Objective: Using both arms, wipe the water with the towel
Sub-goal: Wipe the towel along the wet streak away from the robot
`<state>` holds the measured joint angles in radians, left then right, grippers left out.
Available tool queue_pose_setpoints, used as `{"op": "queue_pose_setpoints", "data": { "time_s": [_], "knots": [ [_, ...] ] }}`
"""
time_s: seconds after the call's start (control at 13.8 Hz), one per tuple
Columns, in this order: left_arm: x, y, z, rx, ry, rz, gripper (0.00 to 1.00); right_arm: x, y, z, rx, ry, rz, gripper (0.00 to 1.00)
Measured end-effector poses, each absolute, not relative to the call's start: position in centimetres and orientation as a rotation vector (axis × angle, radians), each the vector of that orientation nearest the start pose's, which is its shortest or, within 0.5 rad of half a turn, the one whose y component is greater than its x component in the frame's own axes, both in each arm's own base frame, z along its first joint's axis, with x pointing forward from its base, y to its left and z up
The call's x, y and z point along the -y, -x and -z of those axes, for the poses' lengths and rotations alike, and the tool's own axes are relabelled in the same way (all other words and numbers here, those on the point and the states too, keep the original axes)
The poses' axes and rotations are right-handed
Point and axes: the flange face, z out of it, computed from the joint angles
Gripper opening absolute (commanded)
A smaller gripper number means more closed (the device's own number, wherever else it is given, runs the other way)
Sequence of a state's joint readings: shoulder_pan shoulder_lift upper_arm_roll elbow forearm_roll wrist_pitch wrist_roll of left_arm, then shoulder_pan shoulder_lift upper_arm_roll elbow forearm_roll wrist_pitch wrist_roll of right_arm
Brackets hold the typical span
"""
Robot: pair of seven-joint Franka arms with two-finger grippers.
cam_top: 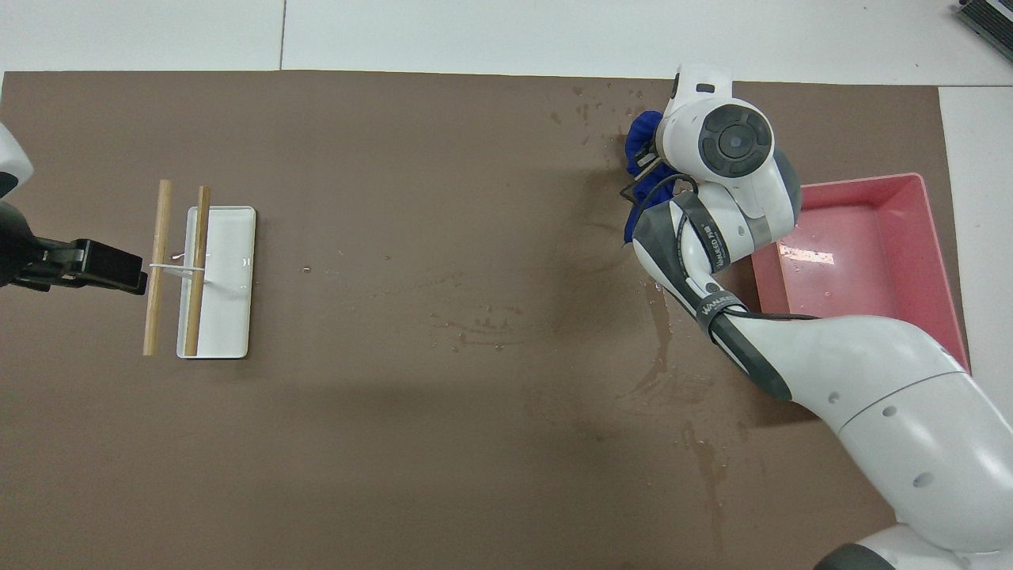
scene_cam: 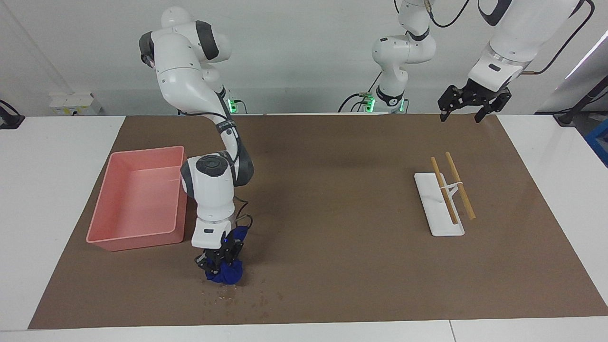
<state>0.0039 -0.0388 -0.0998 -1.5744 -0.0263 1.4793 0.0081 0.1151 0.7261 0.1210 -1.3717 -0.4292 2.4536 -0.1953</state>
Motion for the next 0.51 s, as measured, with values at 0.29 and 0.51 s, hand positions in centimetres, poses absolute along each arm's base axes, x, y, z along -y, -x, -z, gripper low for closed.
{"op": "queue_pose_setpoints", "data": {
  "time_s": [0.29,0.51],
  "knots": [
    [5.5,-53.0,-63.6,-0.167,3.156,-0.091,1.00,-15.8,-74.9,-39.1,1.107,3.198,0.455,0.00],
    [5.5,-53.0,-63.6,-0.167,3.156,-0.091,1.00,-16.2,-73.6,-42.9,0.982,3.146,0.388,0.00]
  ]
}}
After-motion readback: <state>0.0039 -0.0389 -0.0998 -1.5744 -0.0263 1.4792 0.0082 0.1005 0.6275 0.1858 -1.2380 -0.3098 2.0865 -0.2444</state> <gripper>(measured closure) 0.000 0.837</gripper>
